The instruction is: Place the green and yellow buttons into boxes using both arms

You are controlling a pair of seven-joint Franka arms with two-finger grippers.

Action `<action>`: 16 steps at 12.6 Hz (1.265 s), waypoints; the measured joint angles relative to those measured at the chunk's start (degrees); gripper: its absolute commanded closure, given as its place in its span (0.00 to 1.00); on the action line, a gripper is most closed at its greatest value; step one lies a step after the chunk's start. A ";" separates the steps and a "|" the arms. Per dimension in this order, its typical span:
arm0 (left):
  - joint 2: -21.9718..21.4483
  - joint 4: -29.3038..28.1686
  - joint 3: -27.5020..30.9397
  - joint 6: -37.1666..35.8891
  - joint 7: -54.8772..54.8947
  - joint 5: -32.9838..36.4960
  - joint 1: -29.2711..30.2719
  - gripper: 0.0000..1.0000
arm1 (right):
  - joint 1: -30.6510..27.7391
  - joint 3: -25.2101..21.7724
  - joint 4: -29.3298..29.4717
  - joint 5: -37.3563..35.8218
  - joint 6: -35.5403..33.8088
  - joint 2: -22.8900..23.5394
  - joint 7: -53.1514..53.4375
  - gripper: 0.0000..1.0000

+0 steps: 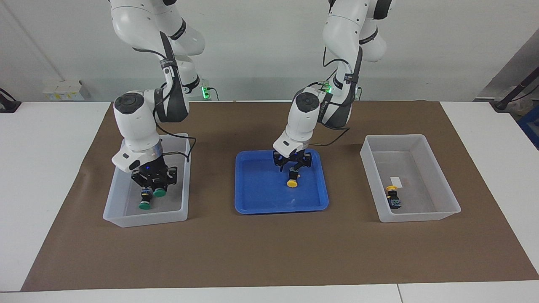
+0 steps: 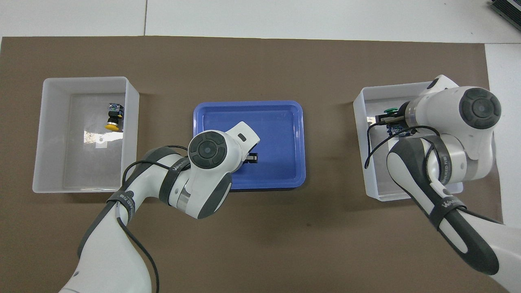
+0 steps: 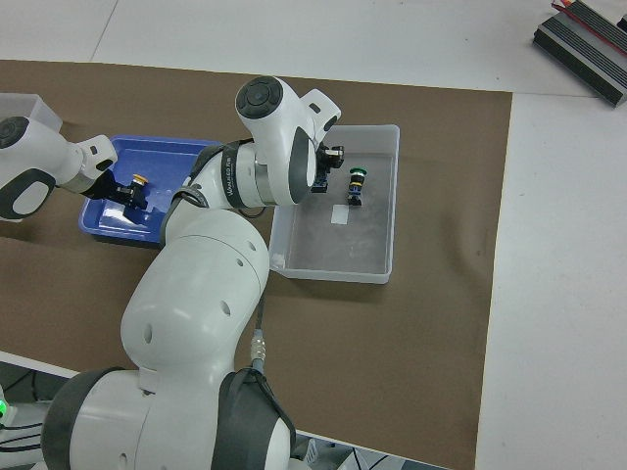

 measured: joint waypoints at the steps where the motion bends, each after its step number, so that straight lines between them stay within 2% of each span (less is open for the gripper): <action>1: -0.01 -0.06 0.02 0.18 0.00 0.00 -0.07 0.46 | -0.02 0.00 -0.05 0.00 0.52 0.84 -0.51 1.00; 4: -0.02 -0.10 0.13 2.09 0.00 0.00 -0.14 0.42 | -0.27 -0.01 -0.13 0.00 0.83 2.80 -0.56 1.00; 6: -0.05 0.40 0.45 2.77 0.00 0.00 -0.13 0.21 | -0.71 -0.01 -0.41 0.00 2.23 3.80 -0.56 1.00; 9: -0.05 1.31 0.89 2.83 0.00 0.00 -0.13 0.09 | -1.40 -0.02 -1.96 0.00 5.84 4.87 -0.56 0.97; 10: -0.04 1.32 1.01 2.83 0.00 0.00 -0.13 0.09 | -1.61 -0.02 -2.26 0.00 6.36 5.03 -0.56 0.84; 11: -0.04 1.32 1.18 2.83 0.00 0.06 -0.11 0.09 | -1.73 -0.03 -2.39 0.00 6.42 5.05 -0.56 0.33; 12: -0.04 1.32 1.33 2.83 0.00 0.17 -0.06 0.09 | -1.75 -0.02 -2.41 0.00 6.42 5.05 -0.56 0.00; 16: -0.03 1.17 1.37 2.88 0.00 0.28 0.38 0.09 | -1.75 -0.02 -2.05 0.04 6.42 4.67 -0.24 0.00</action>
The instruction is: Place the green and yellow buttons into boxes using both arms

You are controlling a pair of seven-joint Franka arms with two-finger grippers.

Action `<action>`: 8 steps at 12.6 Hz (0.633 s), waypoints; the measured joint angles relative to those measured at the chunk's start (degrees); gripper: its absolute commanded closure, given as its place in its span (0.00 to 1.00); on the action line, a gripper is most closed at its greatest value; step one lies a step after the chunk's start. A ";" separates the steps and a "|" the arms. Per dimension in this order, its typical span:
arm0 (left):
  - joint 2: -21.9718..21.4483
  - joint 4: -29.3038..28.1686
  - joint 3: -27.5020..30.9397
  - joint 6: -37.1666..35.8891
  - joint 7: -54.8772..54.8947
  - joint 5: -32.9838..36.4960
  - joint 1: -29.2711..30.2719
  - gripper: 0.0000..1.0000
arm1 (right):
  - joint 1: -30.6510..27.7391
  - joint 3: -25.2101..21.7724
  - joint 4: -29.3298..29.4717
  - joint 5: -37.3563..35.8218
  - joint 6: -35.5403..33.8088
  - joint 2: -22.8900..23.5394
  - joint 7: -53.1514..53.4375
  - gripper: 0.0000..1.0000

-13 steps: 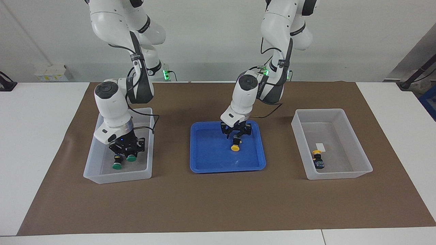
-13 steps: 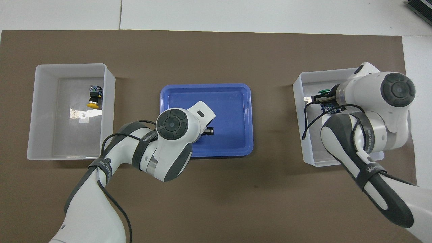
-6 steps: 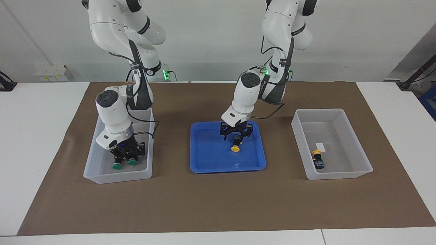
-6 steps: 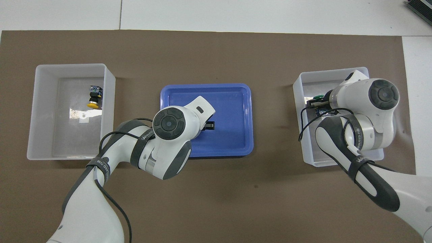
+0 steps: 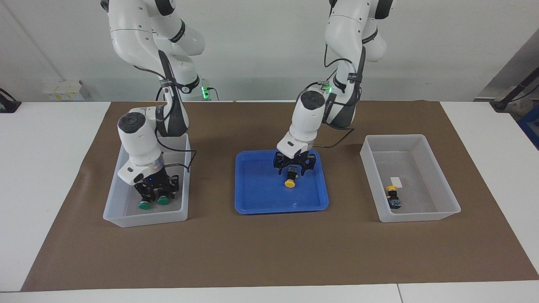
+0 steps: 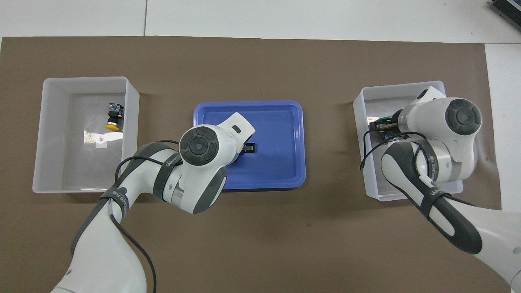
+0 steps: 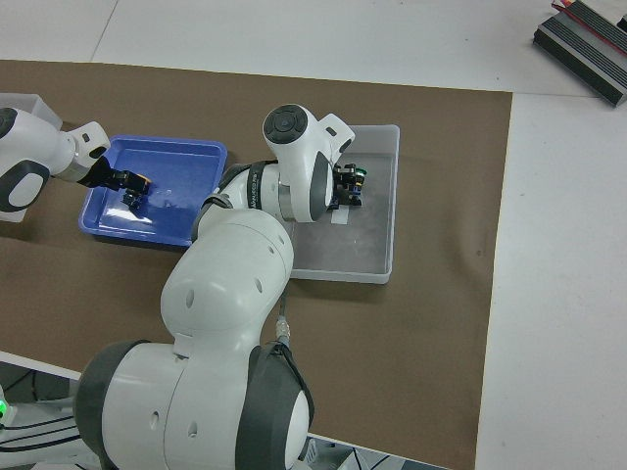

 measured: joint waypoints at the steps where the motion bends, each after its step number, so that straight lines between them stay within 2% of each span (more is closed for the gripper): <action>1: 0.01 -0.11 -0.03 0.11 0.00 0.00 0.00 0.09 | 0.00 0.00 0.30 0.01 -0.05 -0.57 0.04 0.00; 6: 0.44 -0.92 -0.08 2.01 0.00 0.02 0.00 0.14 | 0.03 0.03 3.32 0.03 -8.68 -6.87 0.04 0.00; 8: 0.64 -1.22 -0.10 2.69 0.01 0.02 0.00 0.22 | 0.12 0.21 4.14 0.06 -12.32 -9.24 0.04 0.00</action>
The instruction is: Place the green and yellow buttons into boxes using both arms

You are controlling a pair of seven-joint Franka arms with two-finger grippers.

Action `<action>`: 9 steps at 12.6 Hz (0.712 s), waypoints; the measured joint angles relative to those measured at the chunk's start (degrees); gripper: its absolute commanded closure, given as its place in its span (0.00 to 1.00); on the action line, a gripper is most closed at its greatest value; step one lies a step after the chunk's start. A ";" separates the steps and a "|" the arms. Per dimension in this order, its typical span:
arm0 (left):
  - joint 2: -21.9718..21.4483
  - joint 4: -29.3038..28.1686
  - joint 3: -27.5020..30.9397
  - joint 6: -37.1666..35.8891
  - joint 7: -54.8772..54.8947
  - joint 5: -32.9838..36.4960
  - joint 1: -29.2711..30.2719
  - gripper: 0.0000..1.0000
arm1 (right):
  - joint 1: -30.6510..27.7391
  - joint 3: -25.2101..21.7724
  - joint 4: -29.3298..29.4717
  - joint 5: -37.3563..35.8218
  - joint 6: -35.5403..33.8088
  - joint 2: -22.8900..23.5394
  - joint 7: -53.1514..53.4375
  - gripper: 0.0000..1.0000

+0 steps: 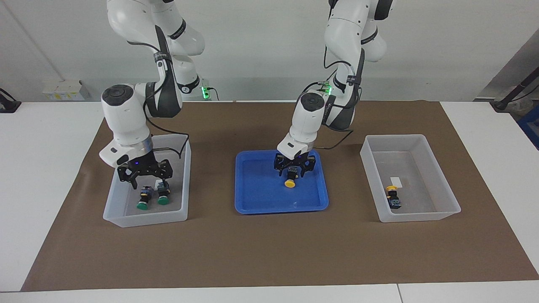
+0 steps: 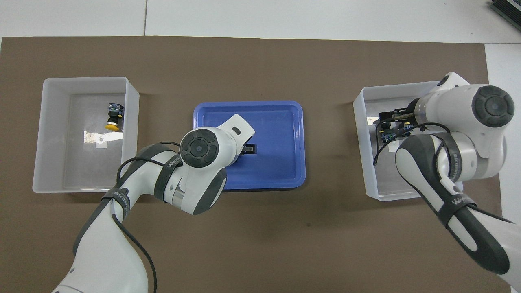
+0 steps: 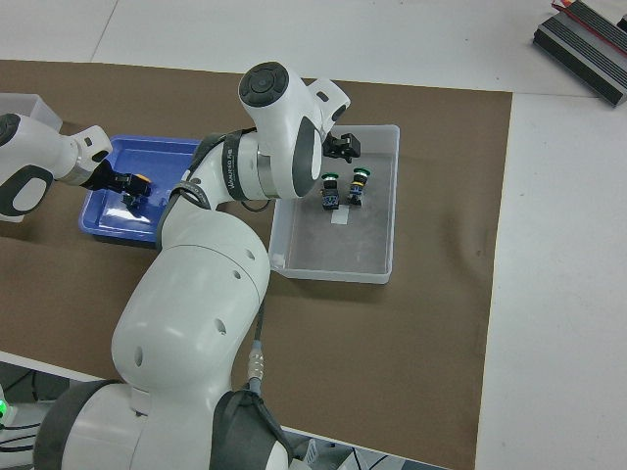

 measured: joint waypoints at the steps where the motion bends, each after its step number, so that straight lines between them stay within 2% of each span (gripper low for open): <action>1: 0.01 -0.03 -0.01 0.03 0.00 0.00 0.00 0.29 | 0.07 0.10 0.71 0.30 -2.11 -0.93 0.02 0.00; 3: 0.02 -0.08 -0.04 0.04 0.01 0.01 0.00 0.43 | 0.29 0.24 2.86 2.47 -7.13 -2.50 0.02 0.00; 6: 0.03 -0.12 -0.06 0.05 0.03 0.01 0.00 0.73 | 0.92 0.28 6.49 3.88 -13.83 -4.68 0.44 0.00; 8: -0.04 -0.10 -0.06 0.20 0.05 0.02 0.00 0.93 | 0.93 0.28 8.05 3.91 -14.58 -5.69 0.45 0.00; 9: -0.04 -0.10 -0.06 0.20 0.05 0.02 0.00 1.00 | 0.94 0.28 8.66 3.91 -14.59 -5.90 0.45 0.00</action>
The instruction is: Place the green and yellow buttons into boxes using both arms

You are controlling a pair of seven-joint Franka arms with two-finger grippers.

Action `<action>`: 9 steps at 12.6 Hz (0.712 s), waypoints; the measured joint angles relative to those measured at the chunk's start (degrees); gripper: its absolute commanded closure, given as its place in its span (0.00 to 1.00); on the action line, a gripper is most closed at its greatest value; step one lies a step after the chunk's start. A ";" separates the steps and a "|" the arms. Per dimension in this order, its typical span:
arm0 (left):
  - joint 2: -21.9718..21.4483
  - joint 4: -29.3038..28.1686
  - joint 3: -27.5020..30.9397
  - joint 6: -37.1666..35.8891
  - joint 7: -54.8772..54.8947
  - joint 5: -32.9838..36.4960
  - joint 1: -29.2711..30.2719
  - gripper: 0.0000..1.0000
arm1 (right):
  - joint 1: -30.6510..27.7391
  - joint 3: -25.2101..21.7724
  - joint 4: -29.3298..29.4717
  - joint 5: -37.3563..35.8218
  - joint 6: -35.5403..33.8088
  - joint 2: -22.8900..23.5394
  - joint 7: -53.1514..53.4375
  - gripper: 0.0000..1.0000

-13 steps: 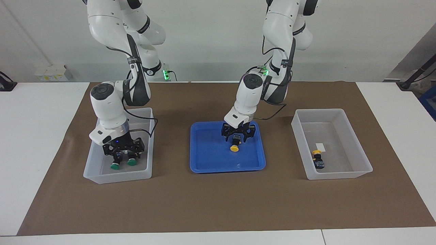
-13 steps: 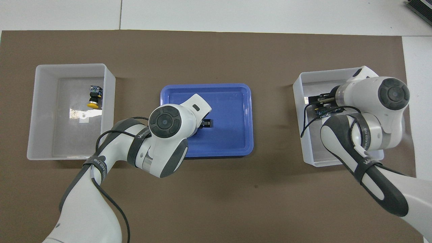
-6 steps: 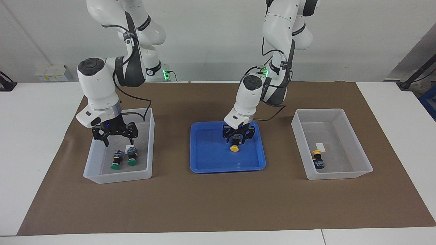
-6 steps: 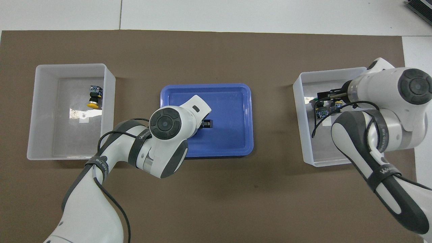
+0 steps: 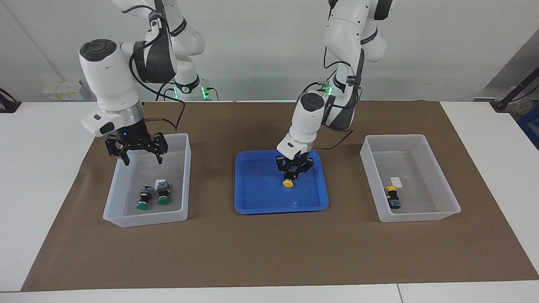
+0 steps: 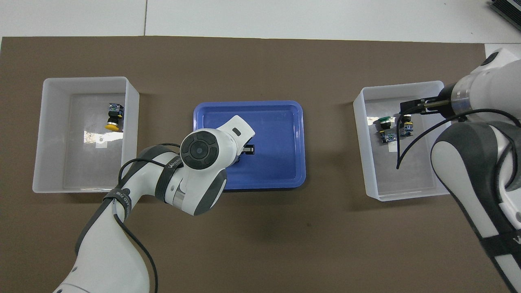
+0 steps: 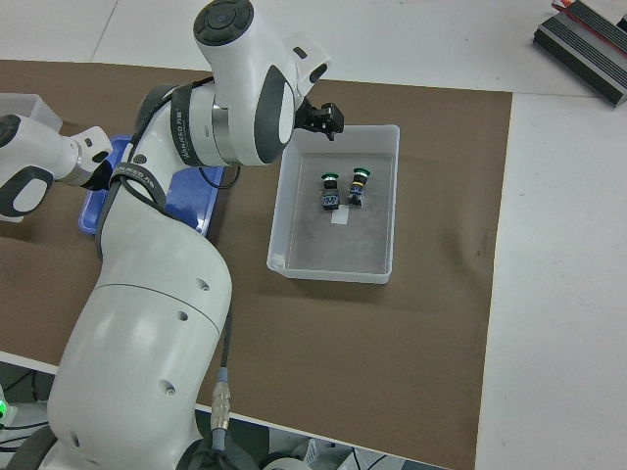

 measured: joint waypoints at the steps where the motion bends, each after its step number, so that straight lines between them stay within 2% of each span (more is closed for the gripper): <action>1: 0.00 0.00 0.01 0.00 0.00 0.00 0.01 1.00 | 0.03 0.01 0.36 0.00 0.00 -0.06 0.00 0.00; 6: -0.04 1.87 0.23 -0.81 0.00 0.00 1.53 1.00 | 0.73 0.05 1.02 0.00 0.01 -0.11 0.14 0.00; 9: -0.22 7.07 0.32 -6.90 0.01 0.00 4.54 1.00 | 0.78 0.07 1.83 0.01 0.00 -0.12 0.73 0.00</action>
